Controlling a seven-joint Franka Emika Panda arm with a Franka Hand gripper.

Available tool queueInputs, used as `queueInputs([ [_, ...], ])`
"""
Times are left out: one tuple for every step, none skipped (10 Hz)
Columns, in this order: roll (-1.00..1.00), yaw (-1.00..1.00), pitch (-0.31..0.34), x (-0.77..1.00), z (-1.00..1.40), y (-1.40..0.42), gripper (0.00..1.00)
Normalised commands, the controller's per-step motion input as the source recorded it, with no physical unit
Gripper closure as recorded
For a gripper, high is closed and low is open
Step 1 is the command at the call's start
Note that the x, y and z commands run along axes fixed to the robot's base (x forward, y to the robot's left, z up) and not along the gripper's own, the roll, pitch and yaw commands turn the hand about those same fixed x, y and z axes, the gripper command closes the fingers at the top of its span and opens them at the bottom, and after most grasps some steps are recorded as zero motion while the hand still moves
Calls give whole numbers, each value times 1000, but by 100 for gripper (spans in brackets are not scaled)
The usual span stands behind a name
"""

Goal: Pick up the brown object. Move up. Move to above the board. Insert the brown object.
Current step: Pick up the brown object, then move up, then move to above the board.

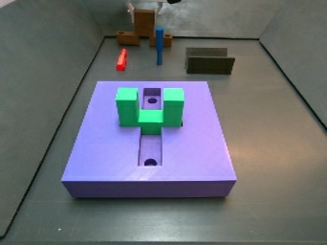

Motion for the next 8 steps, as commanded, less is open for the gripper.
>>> queueInputs([
  [0,0,0,0,0,0,100],
  [0,0,0,0,0,0,100],
  [0,0,0,0,0,0,100],
  [0,0,0,0,833,0,100],
  [-2,-15,19,-19,787,-24,100],
  [47,-23,31,-46,493,-18,100],
  [80,-3,23,-12,216,-10,100],
  [0,0,0,0,1400,0,100],
])
